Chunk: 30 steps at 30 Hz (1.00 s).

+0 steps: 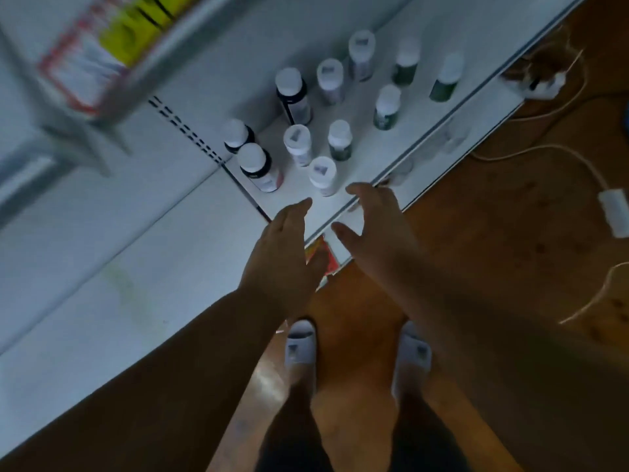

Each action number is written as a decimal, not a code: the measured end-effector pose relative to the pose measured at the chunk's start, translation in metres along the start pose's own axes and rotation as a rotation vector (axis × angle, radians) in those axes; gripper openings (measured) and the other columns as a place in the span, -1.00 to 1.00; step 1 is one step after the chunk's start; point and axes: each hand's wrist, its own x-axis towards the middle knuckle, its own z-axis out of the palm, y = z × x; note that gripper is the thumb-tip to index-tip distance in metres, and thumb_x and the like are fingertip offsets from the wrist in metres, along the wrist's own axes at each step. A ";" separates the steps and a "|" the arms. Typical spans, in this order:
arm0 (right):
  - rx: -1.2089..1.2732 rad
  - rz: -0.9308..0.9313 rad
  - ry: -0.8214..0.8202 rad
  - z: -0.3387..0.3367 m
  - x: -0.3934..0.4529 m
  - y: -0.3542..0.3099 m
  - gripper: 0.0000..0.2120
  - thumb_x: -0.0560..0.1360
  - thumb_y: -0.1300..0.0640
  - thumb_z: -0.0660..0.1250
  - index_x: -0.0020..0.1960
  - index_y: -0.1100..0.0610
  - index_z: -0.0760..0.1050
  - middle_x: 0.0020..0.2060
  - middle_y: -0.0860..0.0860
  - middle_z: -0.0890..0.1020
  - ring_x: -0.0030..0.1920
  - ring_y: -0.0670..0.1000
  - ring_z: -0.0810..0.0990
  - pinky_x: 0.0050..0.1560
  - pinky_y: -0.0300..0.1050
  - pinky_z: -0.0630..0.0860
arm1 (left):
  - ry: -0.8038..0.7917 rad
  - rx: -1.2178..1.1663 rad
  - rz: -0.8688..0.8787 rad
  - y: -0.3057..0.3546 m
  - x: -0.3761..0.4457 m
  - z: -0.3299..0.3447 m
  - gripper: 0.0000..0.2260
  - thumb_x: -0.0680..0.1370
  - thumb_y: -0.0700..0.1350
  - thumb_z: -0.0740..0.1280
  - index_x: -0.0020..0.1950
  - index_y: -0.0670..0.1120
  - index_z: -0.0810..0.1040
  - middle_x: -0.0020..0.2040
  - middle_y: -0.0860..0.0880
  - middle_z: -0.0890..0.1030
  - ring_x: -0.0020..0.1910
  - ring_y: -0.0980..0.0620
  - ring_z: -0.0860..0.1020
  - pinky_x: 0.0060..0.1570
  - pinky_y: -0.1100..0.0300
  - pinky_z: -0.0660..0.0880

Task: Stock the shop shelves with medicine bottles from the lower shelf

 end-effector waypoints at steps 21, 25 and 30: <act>0.885 0.209 -0.096 -0.014 0.016 -0.029 -0.74 0.62 0.12 0.22 0.29 -0.06 0.40 0.08 0.05 0.61 0.06 0.05 0.65 0.11 0.10 0.62 | -0.044 -0.410 0.019 0.003 0.013 -0.014 -0.26 0.49 0.48 -0.12 0.54 0.10 0.21 0.53 0.02 0.30 0.48 0.01 0.31 0.46 -0.06 0.28; 1.108 0.170 -0.119 -0.109 -0.055 -0.080 -0.67 0.56 0.18 0.34 0.30 0.02 0.42 0.10 0.14 0.62 0.06 0.12 0.67 0.01 0.07 0.63 | -0.114 -0.574 0.104 0.071 -0.057 -0.072 -0.23 0.48 0.48 -0.01 0.50 0.01 0.29 0.37 -0.08 0.47 0.30 -0.06 0.51 0.24 -0.12 0.49; 1.274 0.057 -0.017 -0.232 -0.101 -0.128 -0.51 0.37 0.21 0.50 0.22 0.10 0.39 -0.08 0.11 0.60 -0.12 0.11 0.63 -0.20 0.03 0.64 | -0.113 -0.590 0.285 0.167 -0.103 -0.131 -0.33 0.52 0.41 -0.05 0.53 0.10 0.25 0.43 0.10 0.43 0.39 0.12 0.42 0.37 -0.02 0.40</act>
